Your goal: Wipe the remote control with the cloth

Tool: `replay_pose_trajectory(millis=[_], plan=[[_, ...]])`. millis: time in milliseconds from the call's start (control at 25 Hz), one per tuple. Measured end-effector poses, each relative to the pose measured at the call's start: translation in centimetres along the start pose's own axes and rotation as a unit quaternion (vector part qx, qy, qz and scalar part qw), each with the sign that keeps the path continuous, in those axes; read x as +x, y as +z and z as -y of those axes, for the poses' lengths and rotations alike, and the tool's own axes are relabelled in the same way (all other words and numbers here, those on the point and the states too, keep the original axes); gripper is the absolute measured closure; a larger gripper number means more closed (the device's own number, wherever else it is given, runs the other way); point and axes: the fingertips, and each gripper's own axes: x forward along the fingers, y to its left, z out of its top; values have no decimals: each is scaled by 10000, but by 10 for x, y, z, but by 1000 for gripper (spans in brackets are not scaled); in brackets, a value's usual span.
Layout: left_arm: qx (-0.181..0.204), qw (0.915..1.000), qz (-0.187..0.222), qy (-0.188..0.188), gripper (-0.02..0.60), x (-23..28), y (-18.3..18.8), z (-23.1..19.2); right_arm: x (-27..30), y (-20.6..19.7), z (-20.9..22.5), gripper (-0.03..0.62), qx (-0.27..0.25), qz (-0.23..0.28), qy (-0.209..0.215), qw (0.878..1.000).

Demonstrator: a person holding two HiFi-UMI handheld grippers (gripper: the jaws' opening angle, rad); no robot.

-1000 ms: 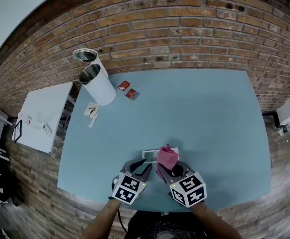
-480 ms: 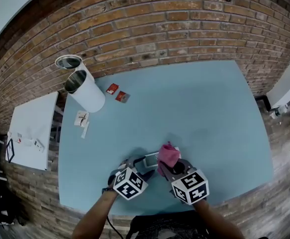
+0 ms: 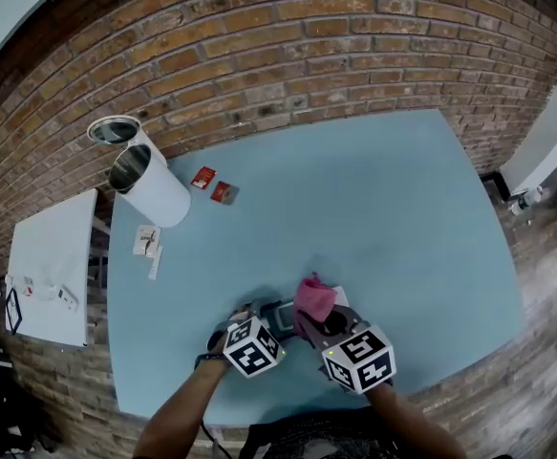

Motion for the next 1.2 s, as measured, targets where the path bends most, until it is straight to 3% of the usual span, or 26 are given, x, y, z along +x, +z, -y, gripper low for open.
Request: replay_pose_trajectory(millis=[160, 320, 680, 880, 1080, 1200], plan=[[121, 9994, -51, -326, 222, 3, 1, 1, 13, 6, -3, 530, 116, 104, 69, 9999], [-26, 9984, -88, -554, 233, 5, 0, 3, 26, 8, -8, 530, 245, 151, 264, 9992], [-47, 9978, -248, -609, 298, 4, -1, 4, 51, -3, -28, 530, 157, 19, 715, 9973], [-82, 9971, -428, -617, 296, 5, -1, 4, 54, -14, -27, 530, -48, -127, 670, 9977], [-77, 9939, -893, -643, 293, 8, -5, 4, 50, -16, -15, 530, -126, -145, 554, 9983], [-109, 9940, -882, -635, 293, 9, -6, 4, 47, -17, -8, 530, -59, -119, 525, 9985]])
